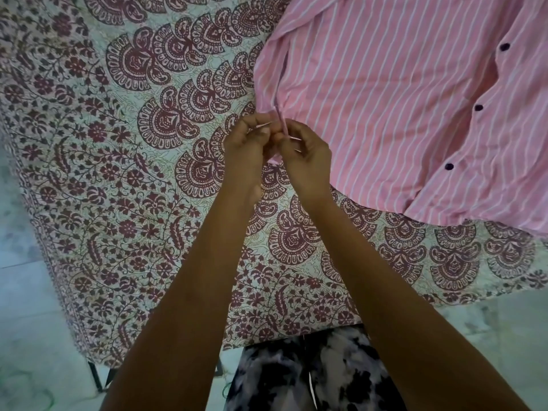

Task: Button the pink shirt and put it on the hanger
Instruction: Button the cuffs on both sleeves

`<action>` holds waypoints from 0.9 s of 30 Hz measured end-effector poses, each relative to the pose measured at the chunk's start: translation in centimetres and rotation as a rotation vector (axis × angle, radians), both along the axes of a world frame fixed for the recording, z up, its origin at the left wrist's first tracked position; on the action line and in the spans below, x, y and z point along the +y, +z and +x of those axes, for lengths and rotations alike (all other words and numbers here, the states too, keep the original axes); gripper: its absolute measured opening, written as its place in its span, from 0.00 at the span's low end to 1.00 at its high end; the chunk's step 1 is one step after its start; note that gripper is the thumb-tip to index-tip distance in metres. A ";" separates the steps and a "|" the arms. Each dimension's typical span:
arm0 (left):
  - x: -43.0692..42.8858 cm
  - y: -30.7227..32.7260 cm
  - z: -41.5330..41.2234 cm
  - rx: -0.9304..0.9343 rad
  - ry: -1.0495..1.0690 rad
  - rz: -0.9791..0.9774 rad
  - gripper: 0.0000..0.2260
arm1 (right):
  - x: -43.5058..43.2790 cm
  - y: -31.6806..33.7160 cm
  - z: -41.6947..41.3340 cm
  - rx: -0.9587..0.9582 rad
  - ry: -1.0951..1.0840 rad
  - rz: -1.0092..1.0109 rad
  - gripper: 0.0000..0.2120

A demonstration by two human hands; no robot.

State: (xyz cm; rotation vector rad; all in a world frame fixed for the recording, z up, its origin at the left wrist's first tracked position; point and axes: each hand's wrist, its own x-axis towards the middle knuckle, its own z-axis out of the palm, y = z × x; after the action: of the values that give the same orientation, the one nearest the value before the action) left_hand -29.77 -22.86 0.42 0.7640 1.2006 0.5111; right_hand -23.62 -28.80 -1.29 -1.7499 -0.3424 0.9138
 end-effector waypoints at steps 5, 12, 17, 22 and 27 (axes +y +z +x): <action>0.4 0.4 0.5 0.107 -0.087 0.020 0.11 | -0.1 -0.7 0.3 0.133 0.052 0.035 0.12; 2.1 0.4 -0.2 0.139 -0.208 -0.178 0.08 | -0.8 -0.9 1.4 0.342 0.144 0.084 0.13; 2.7 0.3 -0.4 0.068 -0.149 -0.352 0.15 | -0.4 -0.9 2.1 0.358 0.176 0.025 0.04; 2.2 0.4 0.2 0.003 -0.156 -0.309 0.23 | 0.2 -1.2 2.2 0.199 0.164 -0.013 0.05; 1.3 -0.7 -0.6 0.220 -0.307 0.119 0.06 | 0.0 -1.8 2.2 0.166 0.050 -0.039 0.07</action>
State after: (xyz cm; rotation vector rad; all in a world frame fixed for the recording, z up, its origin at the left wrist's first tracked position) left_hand -30.32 -21.53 -0.32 1.1078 1.2332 0.2502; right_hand -21.46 -28.78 -3.12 -1.6936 -0.2625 1.1000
